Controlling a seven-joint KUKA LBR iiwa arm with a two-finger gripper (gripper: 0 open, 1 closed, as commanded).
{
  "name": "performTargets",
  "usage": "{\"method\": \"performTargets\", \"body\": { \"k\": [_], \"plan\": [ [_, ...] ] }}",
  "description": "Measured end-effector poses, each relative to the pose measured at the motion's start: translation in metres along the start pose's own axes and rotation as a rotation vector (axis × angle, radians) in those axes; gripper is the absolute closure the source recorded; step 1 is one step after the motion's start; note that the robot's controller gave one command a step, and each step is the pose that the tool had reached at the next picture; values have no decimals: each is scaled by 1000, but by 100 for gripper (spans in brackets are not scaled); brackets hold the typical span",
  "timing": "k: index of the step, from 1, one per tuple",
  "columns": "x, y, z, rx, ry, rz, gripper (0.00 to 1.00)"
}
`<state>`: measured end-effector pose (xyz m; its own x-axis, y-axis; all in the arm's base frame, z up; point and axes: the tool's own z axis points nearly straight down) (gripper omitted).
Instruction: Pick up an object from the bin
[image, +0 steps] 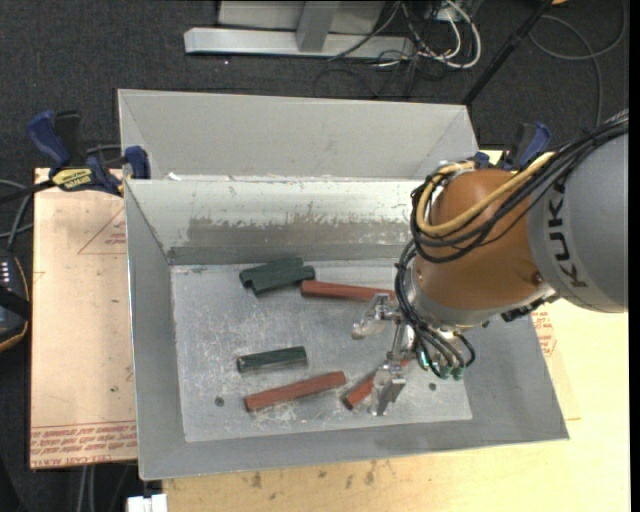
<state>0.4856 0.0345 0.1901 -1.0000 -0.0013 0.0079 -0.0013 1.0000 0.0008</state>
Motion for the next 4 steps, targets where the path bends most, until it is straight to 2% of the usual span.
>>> {"method": "performTargets", "body": {
  "k": [1,2,3,4],
  "plan": [
    [-2,0,-3,0,-8,1,0],
    [-8,1,50,0,-15,-23,0],
    [-56,-11,111,-3,-32,-47,100],
    [-56,-11,111,-3,-32,-47,100]
  ]
}}
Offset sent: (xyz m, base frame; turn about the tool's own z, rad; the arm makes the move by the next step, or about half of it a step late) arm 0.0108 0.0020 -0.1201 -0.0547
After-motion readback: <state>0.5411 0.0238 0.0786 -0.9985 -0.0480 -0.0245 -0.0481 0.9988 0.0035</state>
